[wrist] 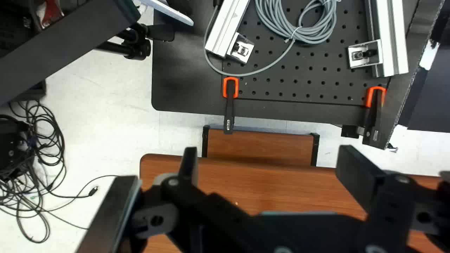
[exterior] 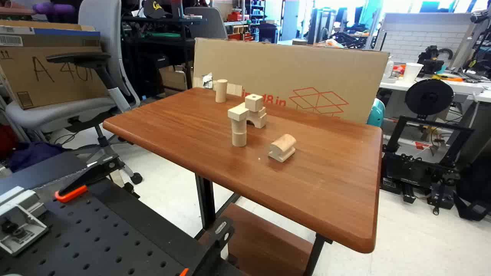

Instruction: Move the square blocks from the front stacked blocks to the back stacked blocks

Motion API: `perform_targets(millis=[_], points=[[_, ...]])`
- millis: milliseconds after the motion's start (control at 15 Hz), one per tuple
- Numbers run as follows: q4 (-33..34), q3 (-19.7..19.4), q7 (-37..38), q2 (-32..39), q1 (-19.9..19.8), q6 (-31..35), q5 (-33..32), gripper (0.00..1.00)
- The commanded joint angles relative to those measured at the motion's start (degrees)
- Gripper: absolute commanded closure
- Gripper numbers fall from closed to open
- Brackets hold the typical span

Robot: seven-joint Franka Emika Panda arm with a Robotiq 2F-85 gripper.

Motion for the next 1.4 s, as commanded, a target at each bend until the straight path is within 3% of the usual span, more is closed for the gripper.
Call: perform_targets(millis=[0,733,1333], points=[[0.1,-0.4,0.2,0.0,0.5,-0.1,-0.2,0.00],[0.6,0.2,2.1,2.1,0.8,1.6,0.4,0.00],[0.3,1.7,7.0,14.2,2.7,22.1,3.4,0.00]])
